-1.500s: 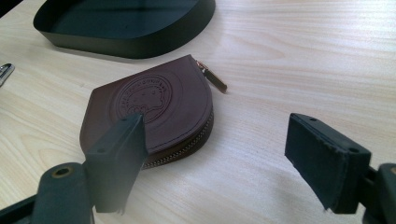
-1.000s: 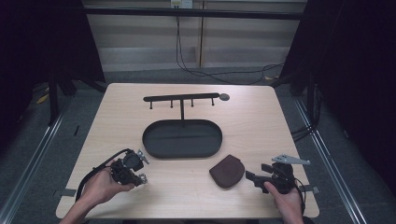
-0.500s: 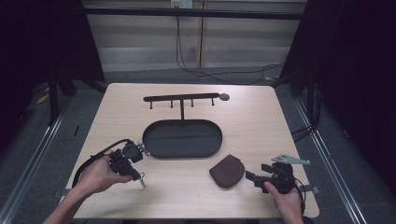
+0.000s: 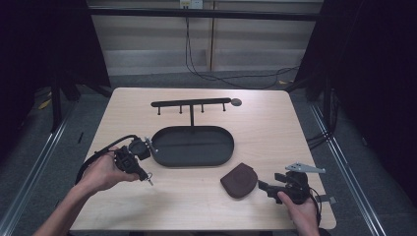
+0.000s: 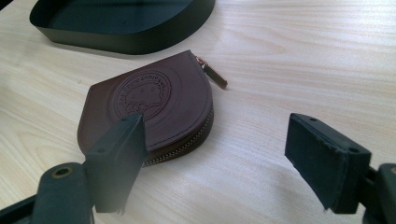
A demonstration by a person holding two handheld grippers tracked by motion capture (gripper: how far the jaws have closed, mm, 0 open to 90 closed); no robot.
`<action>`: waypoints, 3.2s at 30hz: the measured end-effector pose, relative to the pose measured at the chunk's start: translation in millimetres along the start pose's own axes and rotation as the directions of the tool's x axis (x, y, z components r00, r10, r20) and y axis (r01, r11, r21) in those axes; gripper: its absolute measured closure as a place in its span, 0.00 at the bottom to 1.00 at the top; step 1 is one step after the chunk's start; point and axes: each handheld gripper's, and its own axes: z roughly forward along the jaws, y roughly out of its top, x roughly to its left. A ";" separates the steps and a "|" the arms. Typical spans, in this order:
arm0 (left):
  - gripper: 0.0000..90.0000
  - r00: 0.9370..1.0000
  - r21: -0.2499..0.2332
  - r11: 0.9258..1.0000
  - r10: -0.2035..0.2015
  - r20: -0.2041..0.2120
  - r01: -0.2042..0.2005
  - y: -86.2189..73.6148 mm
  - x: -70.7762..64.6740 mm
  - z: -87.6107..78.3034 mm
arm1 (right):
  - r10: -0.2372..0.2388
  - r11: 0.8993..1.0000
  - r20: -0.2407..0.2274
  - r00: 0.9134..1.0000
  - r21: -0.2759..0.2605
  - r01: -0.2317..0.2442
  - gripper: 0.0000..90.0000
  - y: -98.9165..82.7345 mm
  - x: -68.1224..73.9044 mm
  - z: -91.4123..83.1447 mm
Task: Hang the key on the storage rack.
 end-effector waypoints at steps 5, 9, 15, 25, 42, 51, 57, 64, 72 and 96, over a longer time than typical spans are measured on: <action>0.99 1.000 -0.009 1.000 0.001 -0.013 -0.002 15.1 5.5 -11.0 | -0.001 1.000 0.001 1.000 0.007 0.001 0.23 0.2 0.9 0.3; 0.99 1.000 -0.024 1.000 0.007 -0.009 -0.007 21.6 5.6 -18.3 | -0.002 1.000 -0.001 1.000 0.004 0.002 0.23 0.0 0.2 0.0; 0.99 1.000 -0.048 0.999 0.016 -0.019 -0.017 32.9 6.8 -32.0 | -0.003 1.000 -0.001 1.000 0.007 0.003 0.23 0.1 0.7 0.1; 0.99 0.998 -0.073 0.997 0.034 -0.045 -0.037 50.5 9.8 -53.0 | -0.002 1.000 0.000 1.000 0.007 0.002 0.23 -0.1 0.7 0.4; 0.99 0.998 -0.077 0.997 0.018 -0.064 -0.023 69.9 29.0 -72.0 | 0.002 1.000 -0.002 1.000 0.006 -0.002 0.23 -0.3 -0.2 0.5; 0.99 0.998 -0.075 0.997 -0.014 -0.068 0.009 79.5 45.4 -74.0 | 0.004 1.000 -0.009 1.000 0.010 -0.004 0.23 -0.3 0.0 0.8; 0.99 0.996 -0.091 0.995 -0.041 -0.076 0.034 79.5 59.2 -80.3 | 0.001 1.000 -0.012 1.000 0.014 0.000 0.23 -0.4 0.2 1.4; 0.99 0.996 -0.104 0.993 -0.059 -0.072 0.051 85.9 65.8 -82.6 | 0.000 1.000 -0.015 1.000 0.015 0.000 0.23 -0.4 0.3 1.7; 0.99 0.991 -0.105 0.990 -0.108 -0.081 0.099 93.5 78.6 -78.5 | -0.002 1.000 -0.021 1.000 0.020 0.003 0.23 -0.4 0.7 1.9; 0.99 0.977 -0.115 0.983 -0.158 -0.144 0.142 105.9 88.0 -73.4 | -0.012 1.000 -0.029 0.999 0.025 0.013 0.23 -0.7 1.3 2.1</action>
